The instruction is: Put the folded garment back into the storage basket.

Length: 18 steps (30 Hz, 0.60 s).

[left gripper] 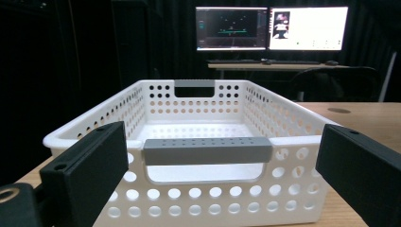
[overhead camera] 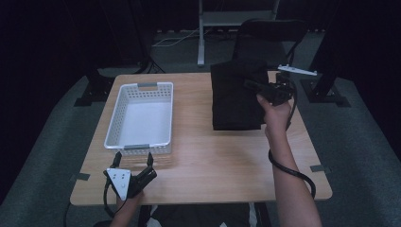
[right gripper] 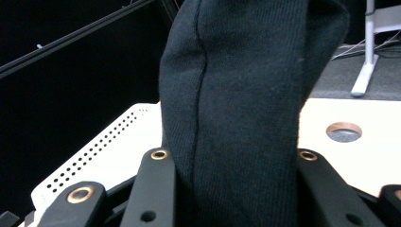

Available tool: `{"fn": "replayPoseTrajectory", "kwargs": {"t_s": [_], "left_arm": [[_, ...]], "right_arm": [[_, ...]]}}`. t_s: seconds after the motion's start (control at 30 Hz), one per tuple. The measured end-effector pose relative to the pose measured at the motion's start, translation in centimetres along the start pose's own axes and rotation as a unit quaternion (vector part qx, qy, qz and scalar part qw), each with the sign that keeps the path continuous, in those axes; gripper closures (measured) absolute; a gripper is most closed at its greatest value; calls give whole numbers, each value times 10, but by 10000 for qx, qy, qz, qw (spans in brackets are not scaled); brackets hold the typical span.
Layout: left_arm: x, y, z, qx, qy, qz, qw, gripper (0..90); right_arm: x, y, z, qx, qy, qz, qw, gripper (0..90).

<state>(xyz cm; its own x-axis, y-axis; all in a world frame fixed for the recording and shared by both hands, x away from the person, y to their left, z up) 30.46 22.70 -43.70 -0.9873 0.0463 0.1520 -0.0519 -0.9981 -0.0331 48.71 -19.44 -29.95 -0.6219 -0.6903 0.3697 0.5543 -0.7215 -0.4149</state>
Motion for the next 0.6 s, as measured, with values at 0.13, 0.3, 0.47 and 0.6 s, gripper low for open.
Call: {"fn": "replayPoseTrajectory", "kwargs": {"t_s": [0.13, 0.3, 0.47, 0.6], "left_arm": [[0, 0, 0, 12, 11, 12, 10000, 44], [0, 0, 0, 13, 18, 10, 10000, 44], [0, 0, 0, 15, 20, 8, 10000, 44], [0, 0, 0, 15, 21, 7, 10000, 44]], "right_arm": [[-12, -9, 0, 42, -29, 63, 10000, 682], [-26, -20, 1, 123, -111, 145, 9998, 683], [-38, -33, 7, 165, -84, 288, 9994, 682], [-48, -46, 13, 210, -75, 380, 9990, 682]]}}
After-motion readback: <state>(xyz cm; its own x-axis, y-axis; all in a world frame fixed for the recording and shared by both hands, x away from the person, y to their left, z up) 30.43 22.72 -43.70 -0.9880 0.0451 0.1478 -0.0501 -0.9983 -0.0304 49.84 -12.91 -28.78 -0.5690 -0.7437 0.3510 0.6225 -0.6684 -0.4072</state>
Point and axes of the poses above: each handheld gripper's, and its own axes: x roughly backward along the jaws, z roughly out of its top, y roughly to its right, the point moved 3 cm from there along -x, roughly forward along the jaws, and after that the axes turned 9 degrees about -y, right-handed, at the moved point
